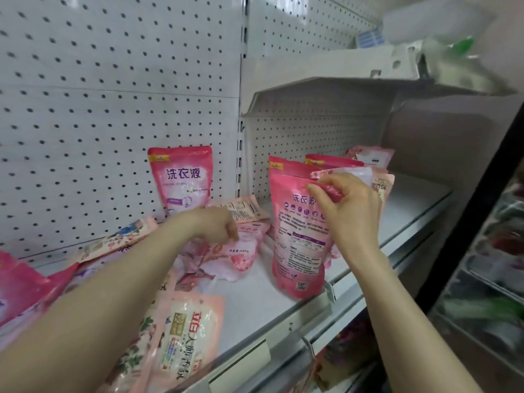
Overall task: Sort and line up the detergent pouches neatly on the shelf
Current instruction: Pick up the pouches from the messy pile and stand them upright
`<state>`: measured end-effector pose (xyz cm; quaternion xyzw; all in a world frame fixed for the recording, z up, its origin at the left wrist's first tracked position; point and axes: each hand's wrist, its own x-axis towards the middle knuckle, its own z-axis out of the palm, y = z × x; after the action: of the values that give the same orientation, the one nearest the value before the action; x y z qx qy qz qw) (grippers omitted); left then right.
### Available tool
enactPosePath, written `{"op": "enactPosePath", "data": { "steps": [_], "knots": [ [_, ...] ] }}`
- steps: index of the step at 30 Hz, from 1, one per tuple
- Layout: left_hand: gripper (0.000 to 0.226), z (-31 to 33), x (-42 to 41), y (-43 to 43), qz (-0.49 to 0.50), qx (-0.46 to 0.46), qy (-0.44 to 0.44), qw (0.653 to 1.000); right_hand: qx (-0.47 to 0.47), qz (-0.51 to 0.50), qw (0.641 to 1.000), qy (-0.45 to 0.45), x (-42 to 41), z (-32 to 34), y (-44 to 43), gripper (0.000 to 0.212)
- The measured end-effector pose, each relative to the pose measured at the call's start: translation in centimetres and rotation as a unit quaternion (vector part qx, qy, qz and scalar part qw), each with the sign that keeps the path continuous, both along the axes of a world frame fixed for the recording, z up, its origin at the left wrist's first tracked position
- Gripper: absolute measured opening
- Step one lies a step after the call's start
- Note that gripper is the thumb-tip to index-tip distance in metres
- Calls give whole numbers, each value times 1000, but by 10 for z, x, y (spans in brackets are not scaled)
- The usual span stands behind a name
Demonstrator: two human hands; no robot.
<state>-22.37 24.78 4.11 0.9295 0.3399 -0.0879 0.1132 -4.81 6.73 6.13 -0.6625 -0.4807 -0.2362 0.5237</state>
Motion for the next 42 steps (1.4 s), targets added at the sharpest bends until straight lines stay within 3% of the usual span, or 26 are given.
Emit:
{"op": "enactPosePath", "data": {
  "steps": [2, 5, 9, 13, 16, 18, 21, 23, 24, 25, 27, 29, 33, 36, 42],
  "knots": [
    [38, -14, 21, -5, 33, 33, -62, 997, 6, 4, 1000, 4, 1, -2, -2, 17],
    [45, -41, 53, -22, 48, 17, -46, 998, -2, 2, 1000, 9, 6, -9, -6, 20],
    [28, -59, 69, -26, 55, 159, -62, 984, -22, 0, 1000, 18, 9, -12, -11, 26],
    [23, -39, 53, -9, 150, 107, -141, 973, -43, 23, 998, 37, 6, -7, -14, 17],
    [27, -21, 20, 2, 238, 6, -252, 938, -51, 39, 998, 28, -2, -4, -10, 13],
    [27, -15, -4, 0, 271, -110, -389, 874, -38, 59, 997, 14, -14, -4, -4, 8],
    [24, -7, -38, -9, 286, -261, -601, 699, -22, 73, 997, -18, -31, -4, 12, 9],
    [25, -4, -59, -15, 276, -304, -704, 580, -19, 81, 996, -29, -39, -4, 27, 14],
    [27, -3, -70, -16, 263, -311, -735, 542, -16, 84, 996, -32, -42, -4, 36, 15],
    [31, -3, -80, -16, 255, -318, -748, 524, -13, 82, 996, -34, -46, -4, 44, 15],
    [44, -2, -96, -19, 262, -335, -729, 537, -9, 75, 996, -35, -53, -5, 62, 17],
    [41, -5, -108, -22, 304, -335, -717, 531, -13, 84, 996, -27, -60, -6, 80, 18],
    [38, -7, -123, -19, 349, -341, -753, 442, -6, 84, 996, -18, -72, -3, 112, 15],
    [47, 3, -132, -15, 322, -295, -769, 466, -9, 106, 994, -3, -77, 1, 134, 13],
    [38, 16, -138, -12, 289, -230, -774, 515, -67, 133, 988, 30, -82, -11, 161, 14]
  ]
}}
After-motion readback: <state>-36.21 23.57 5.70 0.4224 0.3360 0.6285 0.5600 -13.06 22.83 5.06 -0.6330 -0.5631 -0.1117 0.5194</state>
